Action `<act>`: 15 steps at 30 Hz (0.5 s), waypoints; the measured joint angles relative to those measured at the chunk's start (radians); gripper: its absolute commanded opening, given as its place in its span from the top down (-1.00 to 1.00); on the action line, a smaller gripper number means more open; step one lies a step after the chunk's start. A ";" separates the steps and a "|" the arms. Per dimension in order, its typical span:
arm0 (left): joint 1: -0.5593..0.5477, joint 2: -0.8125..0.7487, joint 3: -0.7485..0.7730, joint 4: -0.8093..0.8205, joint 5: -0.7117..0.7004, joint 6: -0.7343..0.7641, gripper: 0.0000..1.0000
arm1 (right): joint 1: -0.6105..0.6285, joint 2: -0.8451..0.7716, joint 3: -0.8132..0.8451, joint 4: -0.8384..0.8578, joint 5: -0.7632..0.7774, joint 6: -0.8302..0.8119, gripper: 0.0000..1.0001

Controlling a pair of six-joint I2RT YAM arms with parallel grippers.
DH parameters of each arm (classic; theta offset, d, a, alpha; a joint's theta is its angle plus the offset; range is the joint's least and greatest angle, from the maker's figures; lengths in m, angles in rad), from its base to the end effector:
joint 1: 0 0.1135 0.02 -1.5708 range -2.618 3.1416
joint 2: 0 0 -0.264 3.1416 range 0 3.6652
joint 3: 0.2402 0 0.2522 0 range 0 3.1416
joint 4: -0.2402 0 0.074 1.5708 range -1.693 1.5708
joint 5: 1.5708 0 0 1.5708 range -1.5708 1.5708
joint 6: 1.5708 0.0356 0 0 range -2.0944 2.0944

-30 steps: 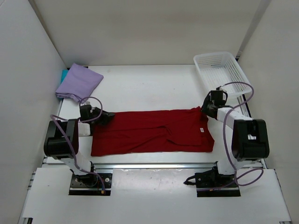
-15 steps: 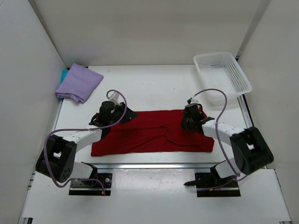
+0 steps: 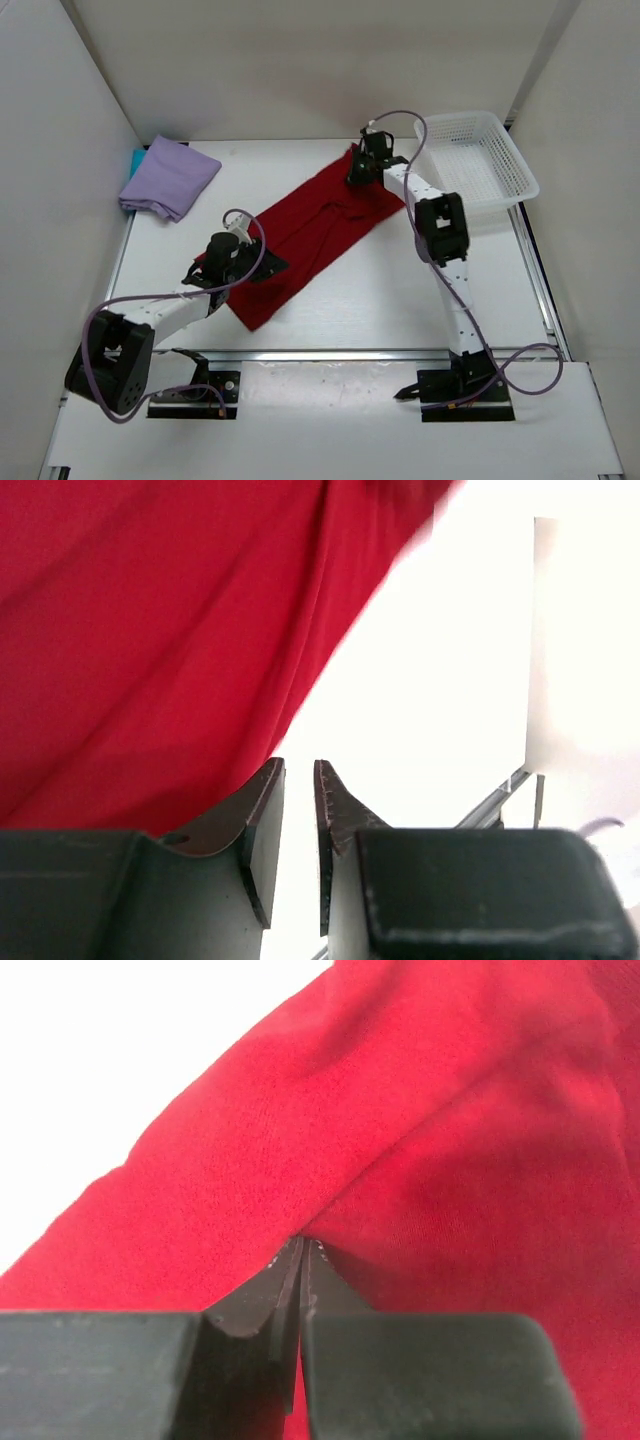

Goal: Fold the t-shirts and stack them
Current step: Rotate the tshirt 90 degrees

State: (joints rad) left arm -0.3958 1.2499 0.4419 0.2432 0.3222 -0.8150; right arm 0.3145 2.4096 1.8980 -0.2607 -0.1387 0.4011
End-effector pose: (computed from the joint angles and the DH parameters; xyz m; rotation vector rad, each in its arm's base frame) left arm 0.2175 -0.1031 0.1707 -0.2753 2.2753 -1.0198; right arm 0.5097 0.1710 0.1461 0.0335 2.3921 0.5089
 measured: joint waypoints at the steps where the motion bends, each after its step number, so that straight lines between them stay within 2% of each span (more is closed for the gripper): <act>1: 0.011 -0.018 -0.011 -0.008 0.000 0.003 0.40 | -0.002 0.118 0.195 -0.039 -0.033 -0.010 1.00; 3: 0.029 -0.053 -0.023 -0.038 -0.003 0.008 0.38 | -0.009 0.270 0.476 -0.053 -0.092 -0.002 0.99; 4: 0.036 -0.069 -0.023 -0.058 -0.008 0.012 0.37 | -0.009 0.277 0.479 -0.045 -0.114 0.000 0.96; 6: 0.039 -0.105 -0.023 -0.087 -0.020 0.023 0.37 | -0.003 0.229 0.457 -0.110 -0.128 -0.008 0.66; 7: 0.039 -0.119 -0.023 -0.097 -0.023 0.027 0.33 | 0.001 0.203 0.454 -0.138 -0.123 -0.019 0.59; 8: 0.037 -0.135 -0.024 -0.108 -0.026 0.030 0.32 | 0.009 0.170 0.454 -0.169 -0.111 -0.040 0.42; 9: 0.035 -0.149 -0.026 -0.114 -0.028 0.033 0.32 | 0.021 0.125 0.454 -0.204 -0.102 -0.061 0.34; 12: 0.040 -0.163 -0.030 -0.135 -0.035 0.054 0.34 | 0.068 -0.042 0.435 -0.270 -0.082 -0.106 0.32; 15: 0.080 -0.160 -0.042 -0.161 -0.026 0.076 0.32 | 0.129 -0.330 0.213 -0.237 -0.062 -0.121 0.31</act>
State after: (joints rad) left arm -0.3161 1.0901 0.3996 0.0826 0.2958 -0.7391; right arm 0.4431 2.0800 2.1109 -0.4976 -0.2008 0.2802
